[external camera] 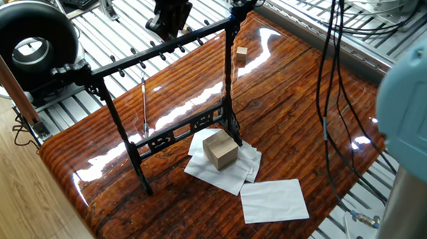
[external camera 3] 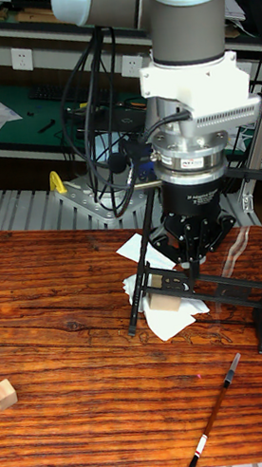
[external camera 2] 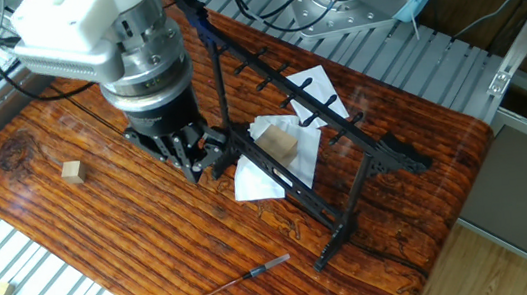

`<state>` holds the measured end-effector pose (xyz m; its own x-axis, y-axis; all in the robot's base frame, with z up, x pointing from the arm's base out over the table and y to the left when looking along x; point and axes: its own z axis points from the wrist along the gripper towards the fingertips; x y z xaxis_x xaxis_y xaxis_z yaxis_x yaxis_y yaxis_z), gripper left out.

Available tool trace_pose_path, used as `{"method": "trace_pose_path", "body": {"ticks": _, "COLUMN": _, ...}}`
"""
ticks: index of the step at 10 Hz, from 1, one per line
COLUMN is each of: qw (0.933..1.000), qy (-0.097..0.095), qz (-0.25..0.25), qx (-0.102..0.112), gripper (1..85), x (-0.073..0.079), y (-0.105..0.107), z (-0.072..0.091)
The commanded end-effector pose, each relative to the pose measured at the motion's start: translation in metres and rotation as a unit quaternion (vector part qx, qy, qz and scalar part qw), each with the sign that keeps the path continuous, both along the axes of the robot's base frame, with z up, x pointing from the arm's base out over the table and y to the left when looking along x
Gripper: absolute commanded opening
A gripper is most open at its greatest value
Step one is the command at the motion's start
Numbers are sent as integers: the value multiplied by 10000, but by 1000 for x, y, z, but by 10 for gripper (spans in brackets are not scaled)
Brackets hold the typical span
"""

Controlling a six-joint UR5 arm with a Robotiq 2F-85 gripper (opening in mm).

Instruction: Place the brush on the pen rack

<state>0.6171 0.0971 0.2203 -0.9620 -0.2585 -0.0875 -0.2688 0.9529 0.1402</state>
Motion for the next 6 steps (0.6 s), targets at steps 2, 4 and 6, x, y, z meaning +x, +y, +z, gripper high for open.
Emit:
{"method": "trace_pose_path", "body": {"ticks": 2, "qw": 10000, "qy": -17, "qz": 37, "qx": 64, "gripper": 10, "x": 29, "y": 12, "z": -2}}
{"method": "trace_pose_path", "body": {"ticks": 4, "qw": 9999, "qy": -50, "qz": 94, "qx": 76, "gripper": 10, "x": 38, "y": 15, "z": -6}}
{"method": "trace_pose_path", "body": {"ticks": 6, "qw": 9998, "qy": -42, "qz": 87, "qx": 153, "gripper": 10, "x": 44, "y": 23, "z": -6}}
